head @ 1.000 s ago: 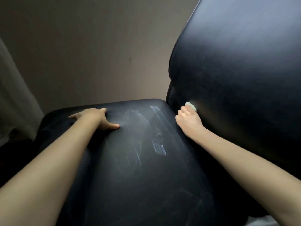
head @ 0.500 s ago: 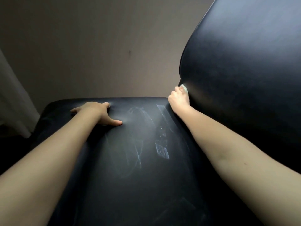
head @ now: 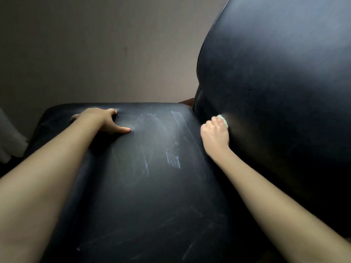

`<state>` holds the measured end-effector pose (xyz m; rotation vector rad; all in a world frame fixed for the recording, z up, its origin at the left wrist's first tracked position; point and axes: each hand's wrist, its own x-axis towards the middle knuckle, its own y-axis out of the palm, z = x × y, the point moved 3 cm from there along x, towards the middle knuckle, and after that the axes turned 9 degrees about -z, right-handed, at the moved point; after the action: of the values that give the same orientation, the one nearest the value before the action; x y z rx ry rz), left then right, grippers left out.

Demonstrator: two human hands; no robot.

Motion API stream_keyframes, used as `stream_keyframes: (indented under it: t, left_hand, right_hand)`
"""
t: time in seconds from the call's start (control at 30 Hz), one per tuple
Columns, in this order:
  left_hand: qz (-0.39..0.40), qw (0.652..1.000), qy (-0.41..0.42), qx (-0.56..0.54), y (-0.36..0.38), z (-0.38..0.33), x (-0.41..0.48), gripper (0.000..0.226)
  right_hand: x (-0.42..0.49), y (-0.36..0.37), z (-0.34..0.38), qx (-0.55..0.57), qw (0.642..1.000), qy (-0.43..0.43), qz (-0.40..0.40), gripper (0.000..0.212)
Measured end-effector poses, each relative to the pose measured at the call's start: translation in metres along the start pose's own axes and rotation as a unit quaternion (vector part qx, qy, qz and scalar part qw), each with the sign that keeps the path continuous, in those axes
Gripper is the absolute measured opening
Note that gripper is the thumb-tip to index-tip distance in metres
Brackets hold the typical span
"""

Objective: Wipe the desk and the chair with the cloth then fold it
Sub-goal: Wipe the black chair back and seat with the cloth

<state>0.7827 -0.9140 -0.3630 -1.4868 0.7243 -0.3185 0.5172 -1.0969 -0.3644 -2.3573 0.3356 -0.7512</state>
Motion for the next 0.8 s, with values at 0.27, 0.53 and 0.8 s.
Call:
stream_keyframes:
  t: [0.27,0.53,0.8]
  left_hand:
    - [0.017,1.000,0.008,-0.001,0.000,-0.004,0.017,0.148]
    - [0.023,0.999,-0.037,0.027,0.010,0.021,0.017,0.155]
    - [0.017,0.996,-0.080,0.033,0.021,0.043,0.012,0.158]
  right_hand:
    - [-0.004,0.003,-0.004,0.083,0.996,0.033,-0.014,0.026]
    - [0.043,0.001,0.006,0.034,0.987,-0.131,0.090,0.009]
    - [-0.042,0.007,-0.037,-0.071,0.980,-0.184,0.011,0.033]
